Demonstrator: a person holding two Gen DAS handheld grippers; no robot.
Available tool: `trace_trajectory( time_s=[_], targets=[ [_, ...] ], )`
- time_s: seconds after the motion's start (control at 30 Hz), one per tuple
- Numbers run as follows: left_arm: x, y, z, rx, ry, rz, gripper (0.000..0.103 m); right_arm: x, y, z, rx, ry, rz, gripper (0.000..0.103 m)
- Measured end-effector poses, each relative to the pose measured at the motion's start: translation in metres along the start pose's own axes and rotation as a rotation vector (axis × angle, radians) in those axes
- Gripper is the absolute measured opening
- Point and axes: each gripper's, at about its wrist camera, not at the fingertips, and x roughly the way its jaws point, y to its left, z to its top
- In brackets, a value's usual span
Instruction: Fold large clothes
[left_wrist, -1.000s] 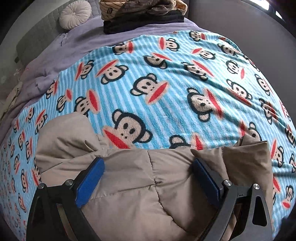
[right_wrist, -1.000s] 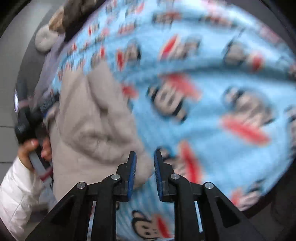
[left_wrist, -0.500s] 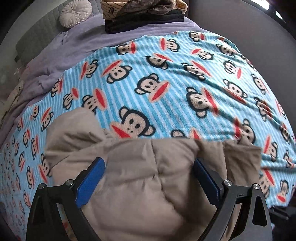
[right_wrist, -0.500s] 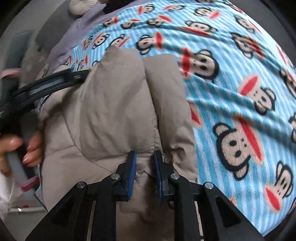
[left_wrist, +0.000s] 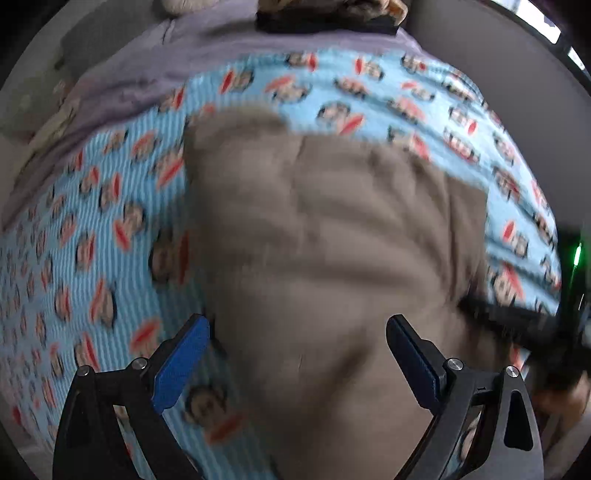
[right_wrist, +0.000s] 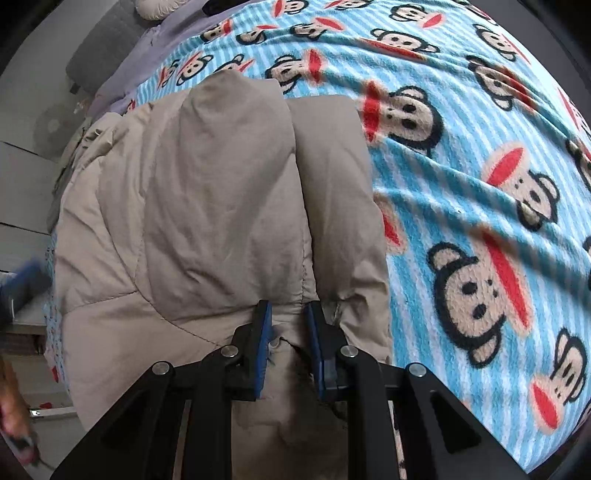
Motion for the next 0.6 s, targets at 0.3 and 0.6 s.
trace_trajectory(
  time_s=[0.3, 0.6],
  targets=[
    [0.029, 0.012, -0.035, -0.063, 0.07, -0.069, 0.1, 0.003, 0.016, 0.001, 0.027, 0.002, -0.053, 0.026],
    [0.011, 0.02, -0.035, -0.036, 0.068, -0.077, 0.1, -0.029, 0.038, -0.019, 0.056, -0.031, -0.096, 0.034]
  ],
)
